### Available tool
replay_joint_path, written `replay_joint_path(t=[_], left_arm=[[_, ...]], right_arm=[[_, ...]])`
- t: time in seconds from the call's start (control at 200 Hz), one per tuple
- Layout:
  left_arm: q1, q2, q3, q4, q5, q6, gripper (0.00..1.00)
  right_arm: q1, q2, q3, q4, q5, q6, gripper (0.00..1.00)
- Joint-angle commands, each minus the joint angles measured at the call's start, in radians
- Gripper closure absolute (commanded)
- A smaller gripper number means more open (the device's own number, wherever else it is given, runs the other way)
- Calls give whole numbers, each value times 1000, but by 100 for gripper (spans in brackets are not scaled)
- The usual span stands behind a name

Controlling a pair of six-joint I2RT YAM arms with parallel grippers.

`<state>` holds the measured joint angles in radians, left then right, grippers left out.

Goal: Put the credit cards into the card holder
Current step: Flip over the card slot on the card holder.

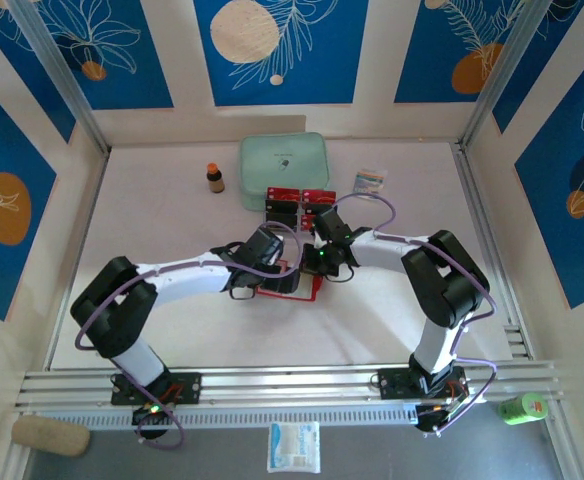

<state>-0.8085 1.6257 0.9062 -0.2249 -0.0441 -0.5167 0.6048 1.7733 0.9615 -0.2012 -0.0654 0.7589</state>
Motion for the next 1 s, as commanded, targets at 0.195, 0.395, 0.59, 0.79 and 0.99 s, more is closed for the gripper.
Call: replay_joint_path(t=[0.195, 0.395, 0.59, 0.79, 0.99], left_arm=[[-15, 31, -4, 41, 14, -20, 0], [-14, 39, -51, 66, 2, -19, 4], [-15, 39, -87, 94, 14, -25, 15], [-14, 28, -107, 115, 24, -32, 22], [-14, 27, -112, 121, 30, -33, 25]], right_arm=[[10, 28, -3, -24, -20, 8, 100], [5, 25, -3, -18, -31, 10, 100], [-3, 0, -7, -22, -37, 11, 100], [-17, -82, -37, -19, -24, 31, 100], [-28, -128, -75, 2, -27, 63, 84]])
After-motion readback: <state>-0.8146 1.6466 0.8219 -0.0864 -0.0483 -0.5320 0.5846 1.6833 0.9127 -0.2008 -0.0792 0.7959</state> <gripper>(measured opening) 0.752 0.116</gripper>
